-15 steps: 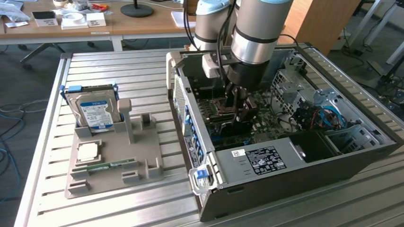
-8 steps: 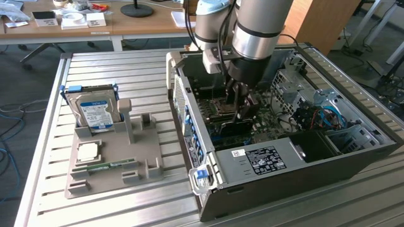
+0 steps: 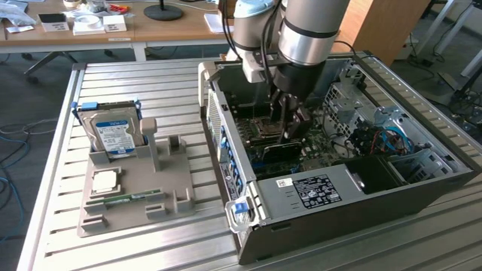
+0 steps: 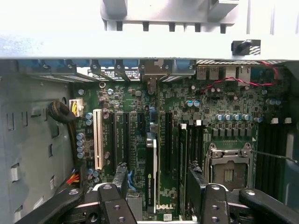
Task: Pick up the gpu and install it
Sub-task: 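Insert the gpu into the slot, then press down on the gpu until it lock into place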
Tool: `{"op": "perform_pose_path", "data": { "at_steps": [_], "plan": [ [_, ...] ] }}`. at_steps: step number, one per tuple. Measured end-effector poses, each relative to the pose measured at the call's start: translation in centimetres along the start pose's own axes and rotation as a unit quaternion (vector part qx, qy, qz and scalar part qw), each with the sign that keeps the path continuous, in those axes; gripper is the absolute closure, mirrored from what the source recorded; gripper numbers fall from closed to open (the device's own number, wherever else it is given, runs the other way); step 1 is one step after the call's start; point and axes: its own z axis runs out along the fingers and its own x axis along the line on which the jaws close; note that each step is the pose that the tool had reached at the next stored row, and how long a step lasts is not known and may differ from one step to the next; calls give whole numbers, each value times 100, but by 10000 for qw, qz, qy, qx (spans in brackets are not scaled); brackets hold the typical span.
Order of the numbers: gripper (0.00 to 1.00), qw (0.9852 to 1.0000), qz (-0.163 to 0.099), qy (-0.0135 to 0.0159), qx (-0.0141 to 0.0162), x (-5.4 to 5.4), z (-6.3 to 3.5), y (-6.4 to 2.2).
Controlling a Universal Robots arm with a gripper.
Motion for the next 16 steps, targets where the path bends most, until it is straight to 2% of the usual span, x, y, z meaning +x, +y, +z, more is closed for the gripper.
{"op": "perform_pose_path", "data": {
  "at_steps": [4, 16],
  "plan": [
    [37, 10000, 0, 3, 1, -2, -36, -1],
    [37, 10000, 0, 4, 0, -2, -37, -1]
  ]
}}
